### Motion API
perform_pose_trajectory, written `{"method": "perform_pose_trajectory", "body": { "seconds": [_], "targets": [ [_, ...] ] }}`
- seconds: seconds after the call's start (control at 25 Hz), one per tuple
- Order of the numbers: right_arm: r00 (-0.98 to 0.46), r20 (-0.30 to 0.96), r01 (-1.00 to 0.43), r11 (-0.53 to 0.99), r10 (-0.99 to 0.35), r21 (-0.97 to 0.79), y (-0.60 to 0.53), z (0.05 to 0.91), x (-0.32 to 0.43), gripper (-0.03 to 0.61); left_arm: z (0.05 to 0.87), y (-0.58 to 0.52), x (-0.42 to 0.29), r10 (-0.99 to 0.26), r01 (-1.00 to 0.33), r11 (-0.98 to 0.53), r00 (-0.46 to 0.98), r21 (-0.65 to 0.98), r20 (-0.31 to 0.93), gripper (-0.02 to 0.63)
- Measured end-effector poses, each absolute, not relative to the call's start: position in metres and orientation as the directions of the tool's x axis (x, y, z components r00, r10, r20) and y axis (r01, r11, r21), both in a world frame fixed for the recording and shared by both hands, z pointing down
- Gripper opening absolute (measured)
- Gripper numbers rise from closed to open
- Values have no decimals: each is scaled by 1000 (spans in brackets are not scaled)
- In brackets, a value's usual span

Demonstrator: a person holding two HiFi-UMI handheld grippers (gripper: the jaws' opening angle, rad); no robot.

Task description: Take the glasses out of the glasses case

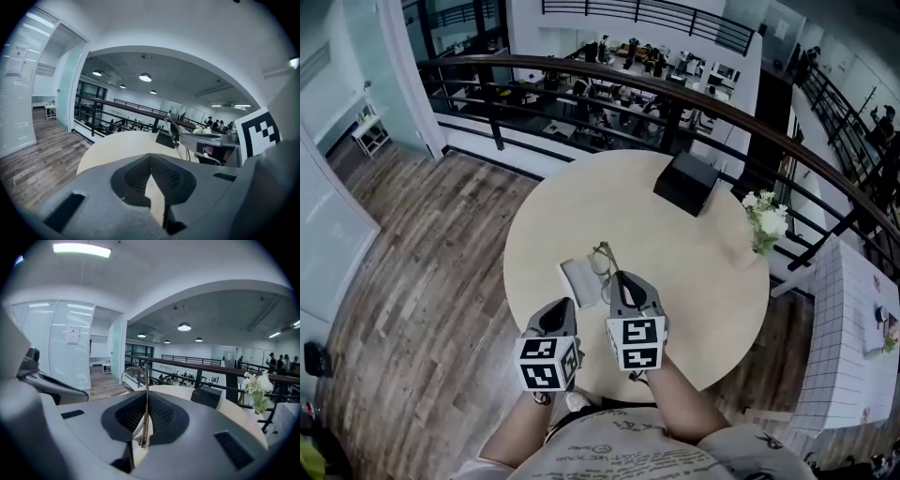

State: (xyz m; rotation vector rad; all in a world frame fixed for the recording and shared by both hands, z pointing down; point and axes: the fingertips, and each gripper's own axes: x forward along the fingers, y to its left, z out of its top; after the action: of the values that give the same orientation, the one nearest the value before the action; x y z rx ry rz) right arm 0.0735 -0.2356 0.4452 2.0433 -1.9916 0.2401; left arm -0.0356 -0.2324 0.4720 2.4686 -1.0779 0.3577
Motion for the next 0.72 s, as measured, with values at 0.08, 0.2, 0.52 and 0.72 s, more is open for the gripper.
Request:
{"method": "perform_pose_trajectory", "body": {
  "seconds": [0.08, 0.2, 0.52, 0.72],
  "targets": [
    [42, 263, -998, -27, -964, 62, -220, 435, 79, 26, 469, -225, -28, -623, -728, -632, 682, 267, 383, 12],
    [46, 208, -999, -42, -977, 22, -197, 425, 86, 25, 466, -214, -16, -610, -709, -656, 700, 257, 373, 12],
    [62, 168, -997, -69, -984, -41, -172, 416, 99, 25, 454, -197, 3, -586, -676, -699, 729, 235, 355, 12],
    [52, 169, -997, -62, -984, -51, -169, 416, 101, 25, 450, -193, 5, -589, -675, -702, 729, 226, 348, 12]
  ]
}}
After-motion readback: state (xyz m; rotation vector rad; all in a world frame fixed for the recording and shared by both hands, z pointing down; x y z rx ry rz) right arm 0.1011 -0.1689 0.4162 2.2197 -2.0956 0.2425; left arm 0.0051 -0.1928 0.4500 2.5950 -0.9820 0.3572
